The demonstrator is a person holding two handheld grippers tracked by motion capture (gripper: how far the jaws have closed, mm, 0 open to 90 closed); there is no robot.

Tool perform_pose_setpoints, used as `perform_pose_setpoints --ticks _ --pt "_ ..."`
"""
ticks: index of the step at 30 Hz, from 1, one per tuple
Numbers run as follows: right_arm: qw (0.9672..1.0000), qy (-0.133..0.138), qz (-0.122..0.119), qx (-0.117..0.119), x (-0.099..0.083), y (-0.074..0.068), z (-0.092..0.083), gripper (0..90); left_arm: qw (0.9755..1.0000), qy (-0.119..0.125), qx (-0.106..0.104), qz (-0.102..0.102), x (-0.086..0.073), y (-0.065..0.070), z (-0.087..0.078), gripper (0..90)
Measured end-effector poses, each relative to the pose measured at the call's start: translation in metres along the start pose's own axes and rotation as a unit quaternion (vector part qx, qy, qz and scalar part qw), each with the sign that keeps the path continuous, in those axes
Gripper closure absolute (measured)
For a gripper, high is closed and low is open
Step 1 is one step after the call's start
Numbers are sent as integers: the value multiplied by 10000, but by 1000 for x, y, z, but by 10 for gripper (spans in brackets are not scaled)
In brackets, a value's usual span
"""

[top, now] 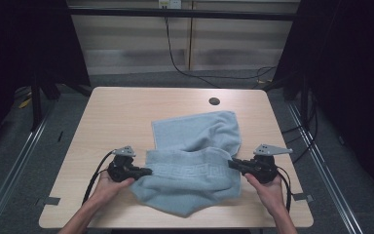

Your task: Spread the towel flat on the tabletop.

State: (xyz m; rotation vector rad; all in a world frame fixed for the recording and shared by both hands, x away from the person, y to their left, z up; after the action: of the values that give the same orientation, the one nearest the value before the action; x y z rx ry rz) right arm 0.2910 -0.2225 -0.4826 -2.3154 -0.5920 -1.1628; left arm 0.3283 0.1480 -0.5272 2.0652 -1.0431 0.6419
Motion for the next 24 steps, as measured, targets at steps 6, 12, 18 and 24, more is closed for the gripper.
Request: perform_pose_setpoints --ticks 6,12,18,24 --pt "9996 -265 -76 106 -5 -6 21 840 9993 74 -362 81 -18 22 -16 805" --pt "9975 -693 -77 97 -18 -10 49 839 9988 432 183 -147 6 -15 -20 542" --pt "9963 -842 -74 183 -21 -13 68 841 9958 666 510 -369 21 -44 -8 380" --pt "9961 -844 -130 202 -21 -18 70 841 9977 250 574 -251 20 -45 9 305"
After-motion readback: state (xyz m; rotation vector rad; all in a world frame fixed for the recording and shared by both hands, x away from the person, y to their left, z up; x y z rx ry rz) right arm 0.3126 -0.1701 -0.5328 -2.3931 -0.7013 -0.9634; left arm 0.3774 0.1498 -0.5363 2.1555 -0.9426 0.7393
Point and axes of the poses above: each handheld gripper's, and its own axes: z roughly forward along the jaws, x roughly out of its top, y roughly to its right, the point moved 5 cm from there along z, roughly forward along the jaws, and after that the axes turned 4 degrees about -x, right-handed, at the moved point
